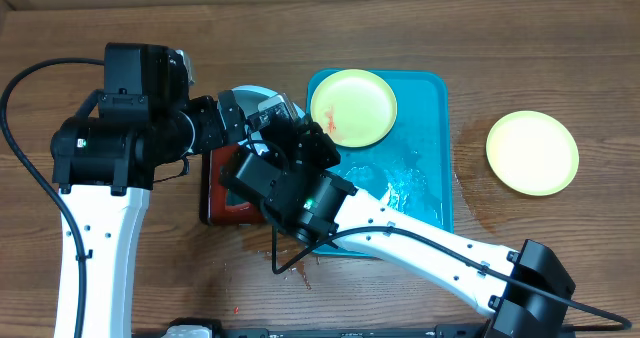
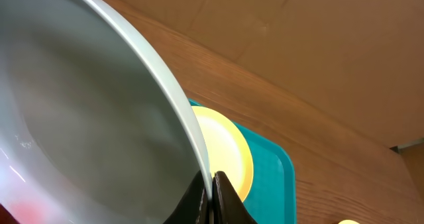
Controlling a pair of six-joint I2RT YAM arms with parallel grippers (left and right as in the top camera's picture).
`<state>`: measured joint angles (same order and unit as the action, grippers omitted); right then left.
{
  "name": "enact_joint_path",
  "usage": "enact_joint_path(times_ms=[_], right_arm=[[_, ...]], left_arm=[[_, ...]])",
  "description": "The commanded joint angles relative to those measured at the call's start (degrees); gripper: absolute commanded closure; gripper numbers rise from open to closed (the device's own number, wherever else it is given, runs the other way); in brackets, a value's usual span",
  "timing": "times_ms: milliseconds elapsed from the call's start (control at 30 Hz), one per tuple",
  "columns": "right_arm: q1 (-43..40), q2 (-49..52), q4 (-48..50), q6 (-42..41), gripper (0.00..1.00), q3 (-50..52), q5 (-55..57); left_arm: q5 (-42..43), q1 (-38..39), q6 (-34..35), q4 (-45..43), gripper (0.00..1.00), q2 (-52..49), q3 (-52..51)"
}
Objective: Clean dirty plates on tray and stack at the side
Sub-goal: 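Lift the white plate by its rim with the right gripper, then carry the white plate right and stack it on the yellow plate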
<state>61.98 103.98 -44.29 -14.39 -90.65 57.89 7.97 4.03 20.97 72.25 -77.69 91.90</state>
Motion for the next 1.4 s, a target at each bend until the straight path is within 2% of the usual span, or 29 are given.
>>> enact_joint_path(times_ms=[0,167,267,333,400,533,633,700,867,1067,1167,1367], right_arm=[[0.26,-2.73,0.57,-0.83,0.96,-2.01,1.68],[-0.28,-2.73,1.9,-0.96,0.96,-2.01,2.71],[-3.89,-2.73,1.22,-7.19,0.96,-2.01,-2.25],[-8.76,-2.71,-0.07,-10.71,0.96,-2.01,-14.19],[-14.71,-2.71,0.0,-13.11,0.96,-2.01,-30.75],[-27.3,-2.89,1.18,-13.11,0.96,-2.05,-61.4],[-37.48,-3.76,0.85,-13.18,0.96,-2.05,-78.05],[-44.63,-4.81,-1.22,-14.49,0.96,-2.05,-82.68],[-61.7,-6.27,-10.27,-14.78,0.96,-2.05,-79.97],[-78.53,-5.6,-21.35,-14.8,0.96,-0.74,-63.21],[-84.63,-5.55,-22.25,-14.84,0.96,2.71,-58.47],[-91.34,-5.55,-18.03,-14.82,0.96,13.88,-59.06]], left_arm=[[0.46,0.11,-0.22,-0.04,0.0,0.13,0.83],[0.48,0.11,-0.22,-0.04,0.0,0.13,0.83],[0.46,0.11,-0.22,-0.07,0.0,0.13,0.83],[0.46,0.11,-0.2,-0.07,0.0,0.13,0.83],[0.46,0.11,-0.22,-0.04,0.0,0.13,0.83],[0.46,0.11,-0.22,-0.04,0.0,0.13,0.83],[0.46,0.11,-0.22,-0.04,0.0,0.13,0.83],[0.46,0.11,-0.22,-0.07,0.0,0.13,0.83],[0.46,0.11,-0.22,-0.07,0.0,0.13,0.83],[0.46,0.11,-0.22,-0.04,0.0,0.13,0.83],[0.46,0.11,-0.2,-0.04,0.0,0.13,0.83],[0.46,0.11,-0.2,-0.04,0.0,0.13,0.83]])
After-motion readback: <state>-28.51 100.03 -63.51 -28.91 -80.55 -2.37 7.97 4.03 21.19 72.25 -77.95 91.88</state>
